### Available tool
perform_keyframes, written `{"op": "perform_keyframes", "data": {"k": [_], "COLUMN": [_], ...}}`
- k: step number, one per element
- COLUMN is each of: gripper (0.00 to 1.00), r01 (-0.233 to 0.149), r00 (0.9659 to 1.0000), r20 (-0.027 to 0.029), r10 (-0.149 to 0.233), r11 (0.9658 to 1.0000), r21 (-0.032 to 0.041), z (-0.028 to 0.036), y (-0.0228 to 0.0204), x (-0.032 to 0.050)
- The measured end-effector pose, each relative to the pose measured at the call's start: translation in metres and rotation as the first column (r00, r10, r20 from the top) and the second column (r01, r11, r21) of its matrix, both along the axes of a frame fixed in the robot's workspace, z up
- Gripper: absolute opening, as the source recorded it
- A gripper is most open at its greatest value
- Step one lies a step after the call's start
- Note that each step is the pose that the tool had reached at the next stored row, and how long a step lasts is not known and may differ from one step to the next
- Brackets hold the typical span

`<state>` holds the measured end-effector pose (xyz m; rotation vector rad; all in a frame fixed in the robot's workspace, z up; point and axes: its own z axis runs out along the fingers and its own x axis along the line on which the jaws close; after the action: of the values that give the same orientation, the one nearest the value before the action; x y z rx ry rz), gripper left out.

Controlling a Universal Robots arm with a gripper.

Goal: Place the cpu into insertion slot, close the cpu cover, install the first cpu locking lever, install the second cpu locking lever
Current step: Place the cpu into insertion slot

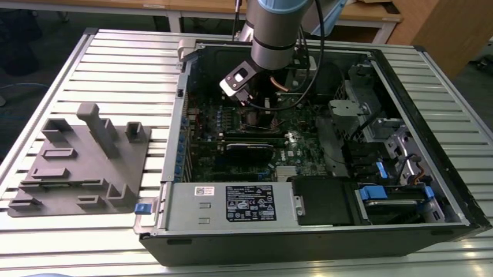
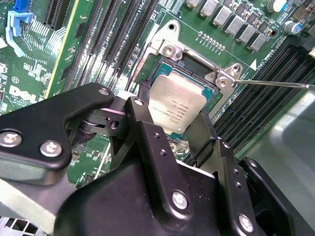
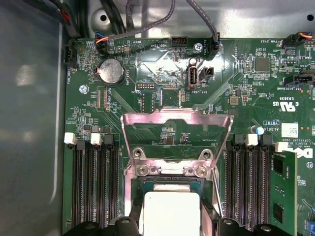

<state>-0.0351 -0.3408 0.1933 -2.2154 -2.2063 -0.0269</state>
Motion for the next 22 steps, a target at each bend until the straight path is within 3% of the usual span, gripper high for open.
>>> {"op": "perform_keyframes", "data": {"k": [22], "gripper": [0.55], "r01": [0.003], "r00": [1.0000], "r20": [0.0003], "r10": [-0.003], "r11": [1.0000], "r21": [0.0004], "z": [-0.0010], "y": [0.0001], "x": [0.0001]}}
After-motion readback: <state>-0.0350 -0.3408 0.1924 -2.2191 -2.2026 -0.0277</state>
